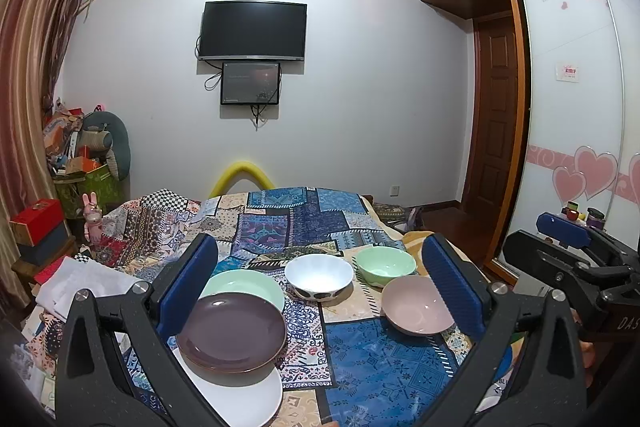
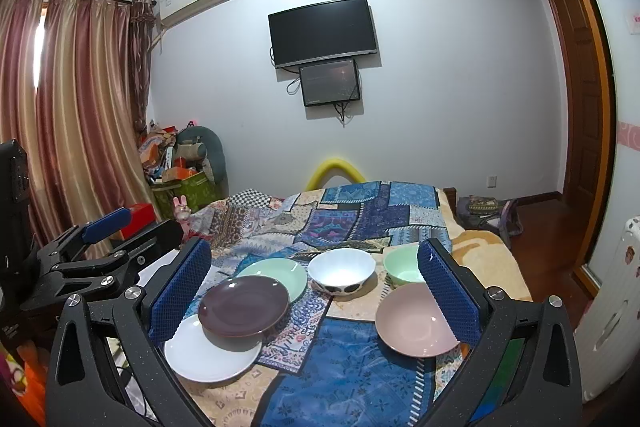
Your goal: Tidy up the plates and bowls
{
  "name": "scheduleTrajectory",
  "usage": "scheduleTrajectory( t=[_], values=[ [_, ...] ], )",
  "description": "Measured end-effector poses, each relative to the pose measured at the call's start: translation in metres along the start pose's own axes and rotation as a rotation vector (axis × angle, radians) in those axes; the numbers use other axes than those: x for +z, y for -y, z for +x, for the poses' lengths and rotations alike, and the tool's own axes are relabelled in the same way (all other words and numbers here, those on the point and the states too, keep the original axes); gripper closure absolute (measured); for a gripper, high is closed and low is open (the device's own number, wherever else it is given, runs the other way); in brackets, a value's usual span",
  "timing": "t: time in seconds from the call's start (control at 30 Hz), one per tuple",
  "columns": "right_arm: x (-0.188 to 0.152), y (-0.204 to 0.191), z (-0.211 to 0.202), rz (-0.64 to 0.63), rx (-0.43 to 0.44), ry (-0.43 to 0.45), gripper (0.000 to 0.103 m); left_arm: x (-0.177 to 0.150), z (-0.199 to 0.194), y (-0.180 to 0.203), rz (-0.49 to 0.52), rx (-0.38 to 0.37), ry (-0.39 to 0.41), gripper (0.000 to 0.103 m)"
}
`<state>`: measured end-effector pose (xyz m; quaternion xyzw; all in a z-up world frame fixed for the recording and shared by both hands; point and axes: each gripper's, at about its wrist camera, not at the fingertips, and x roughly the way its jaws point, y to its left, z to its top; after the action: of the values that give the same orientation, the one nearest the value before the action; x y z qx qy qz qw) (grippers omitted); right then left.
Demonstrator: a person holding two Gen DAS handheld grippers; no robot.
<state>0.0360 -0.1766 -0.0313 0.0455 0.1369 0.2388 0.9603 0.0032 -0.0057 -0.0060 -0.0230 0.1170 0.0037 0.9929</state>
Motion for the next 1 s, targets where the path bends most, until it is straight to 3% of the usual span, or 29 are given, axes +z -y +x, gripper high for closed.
scheduleTrajectory(
  t=[1.0],
  values=[
    [-0.0018, 0.0004, 0.0007, 0.001, 0.000, -0.002, 0.000, 0.0084, -0.0087, -0.0007, 0.001, -0.001, 0.007, 0.000]
  ],
)
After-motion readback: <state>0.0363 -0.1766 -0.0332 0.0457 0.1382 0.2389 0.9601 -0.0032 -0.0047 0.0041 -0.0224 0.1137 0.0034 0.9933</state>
